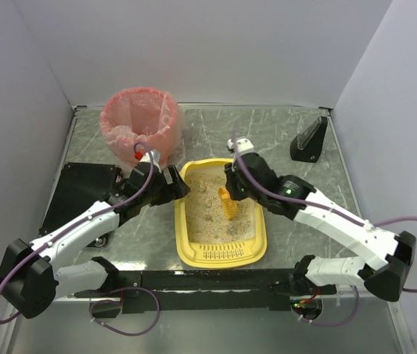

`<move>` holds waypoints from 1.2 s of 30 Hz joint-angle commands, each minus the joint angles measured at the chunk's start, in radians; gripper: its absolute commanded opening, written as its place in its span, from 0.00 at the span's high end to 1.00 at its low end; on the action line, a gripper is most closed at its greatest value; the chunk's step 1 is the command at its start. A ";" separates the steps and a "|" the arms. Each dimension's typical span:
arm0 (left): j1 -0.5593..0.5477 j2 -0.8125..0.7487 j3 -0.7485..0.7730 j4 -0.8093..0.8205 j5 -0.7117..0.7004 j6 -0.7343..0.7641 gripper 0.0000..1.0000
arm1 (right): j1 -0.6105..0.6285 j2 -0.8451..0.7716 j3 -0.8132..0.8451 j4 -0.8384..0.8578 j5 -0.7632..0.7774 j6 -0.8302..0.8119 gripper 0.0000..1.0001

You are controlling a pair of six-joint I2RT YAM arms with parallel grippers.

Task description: Clean the litter box

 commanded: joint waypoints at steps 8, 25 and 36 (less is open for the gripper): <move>-0.005 -0.013 0.022 0.024 0.010 -0.010 0.03 | -0.047 -0.058 -0.088 -0.002 -0.045 0.385 1.00; -0.013 0.077 0.032 -0.014 0.035 0.013 0.03 | -0.073 -0.061 -0.413 0.318 -0.157 0.696 1.00; -0.034 0.154 0.012 0.053 0.070 -0.020 0.06 | -0.076 -0.004 -0.604 0.758 -0.250 0.691 1.00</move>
